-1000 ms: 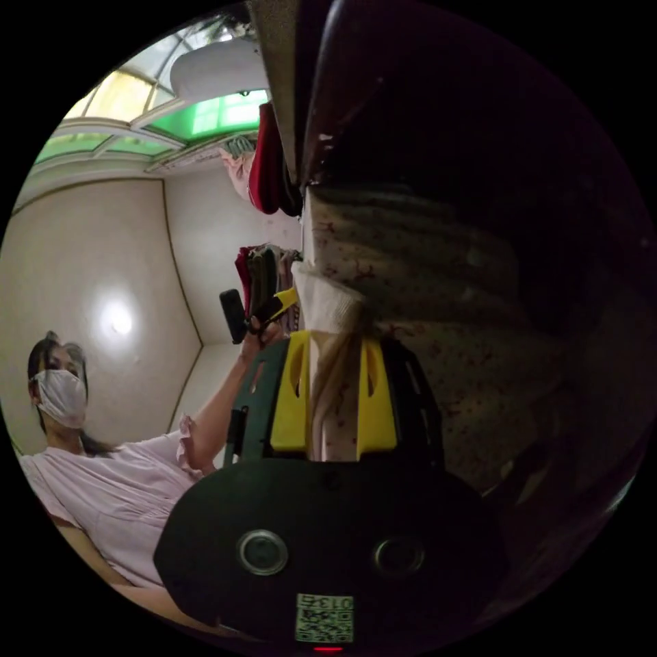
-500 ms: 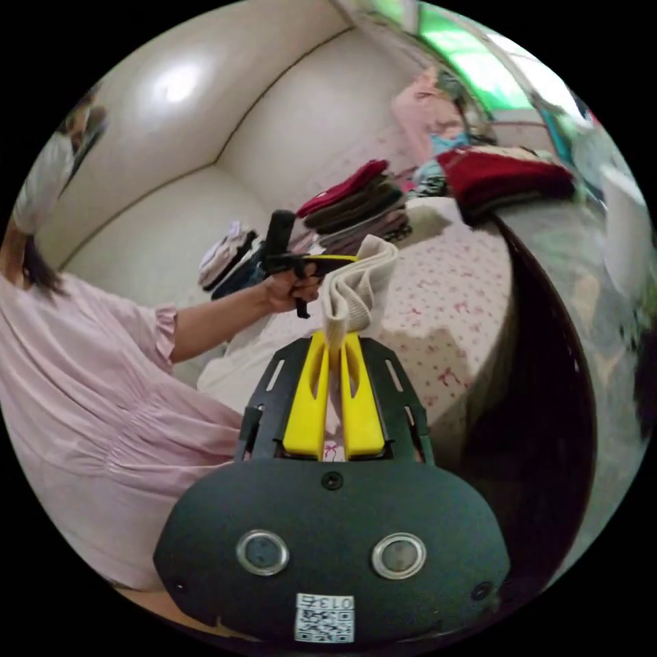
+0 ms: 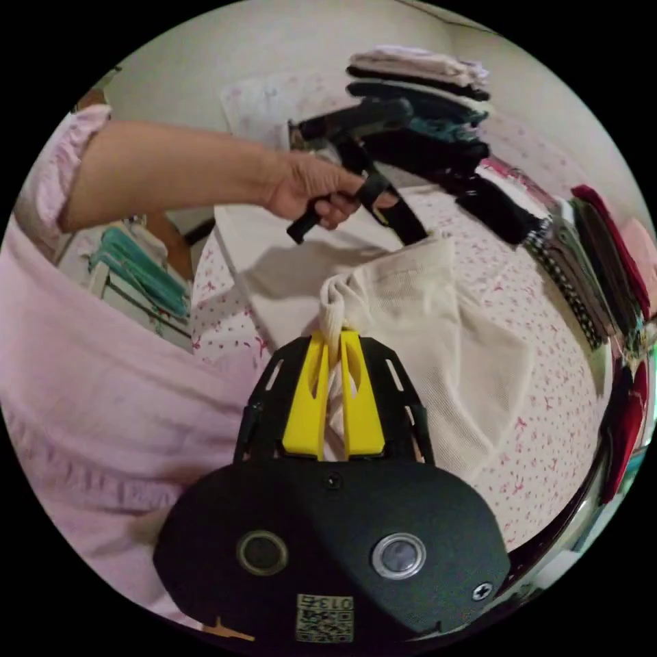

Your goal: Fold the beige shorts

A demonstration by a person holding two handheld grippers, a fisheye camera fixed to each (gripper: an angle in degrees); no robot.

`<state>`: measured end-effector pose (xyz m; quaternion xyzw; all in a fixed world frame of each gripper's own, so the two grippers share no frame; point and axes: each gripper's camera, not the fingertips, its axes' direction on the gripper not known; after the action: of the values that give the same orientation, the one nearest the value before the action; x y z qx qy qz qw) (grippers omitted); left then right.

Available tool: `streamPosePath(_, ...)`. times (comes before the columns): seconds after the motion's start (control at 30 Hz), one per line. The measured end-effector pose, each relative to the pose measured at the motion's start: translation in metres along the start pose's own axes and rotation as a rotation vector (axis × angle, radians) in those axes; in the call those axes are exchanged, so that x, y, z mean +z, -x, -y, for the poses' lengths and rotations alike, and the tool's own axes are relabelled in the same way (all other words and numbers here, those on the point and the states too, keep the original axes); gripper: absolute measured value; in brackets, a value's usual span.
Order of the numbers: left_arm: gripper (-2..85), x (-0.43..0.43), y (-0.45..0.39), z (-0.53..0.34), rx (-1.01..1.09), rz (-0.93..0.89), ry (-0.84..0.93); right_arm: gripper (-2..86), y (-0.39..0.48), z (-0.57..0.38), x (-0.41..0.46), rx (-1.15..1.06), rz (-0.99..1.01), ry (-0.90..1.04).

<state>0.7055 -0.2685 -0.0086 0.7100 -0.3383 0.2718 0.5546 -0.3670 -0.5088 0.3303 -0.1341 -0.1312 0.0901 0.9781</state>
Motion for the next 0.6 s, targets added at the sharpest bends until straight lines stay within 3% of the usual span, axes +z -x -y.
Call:
streamPosePath(0.13,8.1,-0.021,0.033,-0.057,-0.134,-0.033,-0.064,6.9,0.047,0.08,0.054,-0.133,-0.046,0.2)
streamPosePath(0.27,11.3,-0.038,0.047,-0.108,-0.195,-0.138,-0.108,7.1,0.055,0.121,0.03,-0.186,-0.007,0.135)
streamPosePath(0.33,12.5,-0.035,0.045,-0.12,-0.198,-0.19,-0.103,6.6,0.034,0.143,0.001,-0.161,0.084,0.076)
streamPosePath(0.43,13.2,-0.024,0.036,-0.128,-0.165,-0.209,-0.057,6.0,-0.019,0.169,-0.031,-0.07,0.039,-0.004)
streamPosePath(0.6,8.8,-0.012,0.035,-0.133,-0.153,-0.097,0.004,7.3,-0.104,0.223,-0.023,-0.042,-0.143,0.133)
